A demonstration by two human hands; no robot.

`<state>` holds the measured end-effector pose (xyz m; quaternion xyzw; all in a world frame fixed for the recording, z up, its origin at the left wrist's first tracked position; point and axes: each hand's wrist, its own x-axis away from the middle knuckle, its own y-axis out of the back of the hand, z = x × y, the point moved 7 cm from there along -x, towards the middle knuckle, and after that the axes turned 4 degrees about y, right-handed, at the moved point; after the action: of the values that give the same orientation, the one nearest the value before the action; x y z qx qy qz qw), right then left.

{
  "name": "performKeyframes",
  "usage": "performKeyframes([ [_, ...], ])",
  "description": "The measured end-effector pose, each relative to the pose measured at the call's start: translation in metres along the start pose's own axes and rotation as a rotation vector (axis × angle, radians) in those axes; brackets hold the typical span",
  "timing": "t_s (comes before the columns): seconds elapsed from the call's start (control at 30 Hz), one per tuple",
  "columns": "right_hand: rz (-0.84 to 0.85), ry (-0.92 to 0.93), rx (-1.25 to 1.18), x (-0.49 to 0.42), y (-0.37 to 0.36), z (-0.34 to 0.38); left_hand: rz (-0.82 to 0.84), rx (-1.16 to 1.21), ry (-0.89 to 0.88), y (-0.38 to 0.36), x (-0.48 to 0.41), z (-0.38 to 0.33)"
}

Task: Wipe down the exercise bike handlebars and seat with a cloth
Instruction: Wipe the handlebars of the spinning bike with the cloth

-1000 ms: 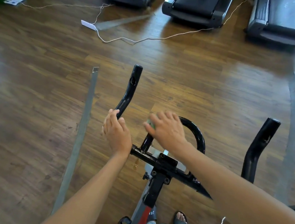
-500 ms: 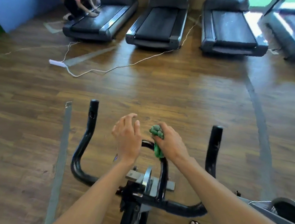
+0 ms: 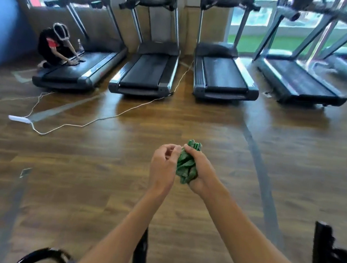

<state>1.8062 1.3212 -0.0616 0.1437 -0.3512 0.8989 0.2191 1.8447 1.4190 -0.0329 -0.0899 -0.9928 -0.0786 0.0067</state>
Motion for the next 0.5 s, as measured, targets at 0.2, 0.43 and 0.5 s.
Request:
performKeyframes([
  [0.2, 0.099, -0.068, -0.119, -0.039, 0.002, 0.056, 0.165, 0.036, 0.044, -0.056, -0.036, -0.027],
  [0.43, 0.268, -0.140, -0.146, -0.119, -0.048, 0.075, 0.081, 0.301, 0.184, -0.032, -0.130, -0.030],
  [0.5, 0.311, -0.152, -0.149, -0.145, -0.068, 0.074, 0.021, 0.444, 0.229, -0.011, -0.162, -0.029],
])
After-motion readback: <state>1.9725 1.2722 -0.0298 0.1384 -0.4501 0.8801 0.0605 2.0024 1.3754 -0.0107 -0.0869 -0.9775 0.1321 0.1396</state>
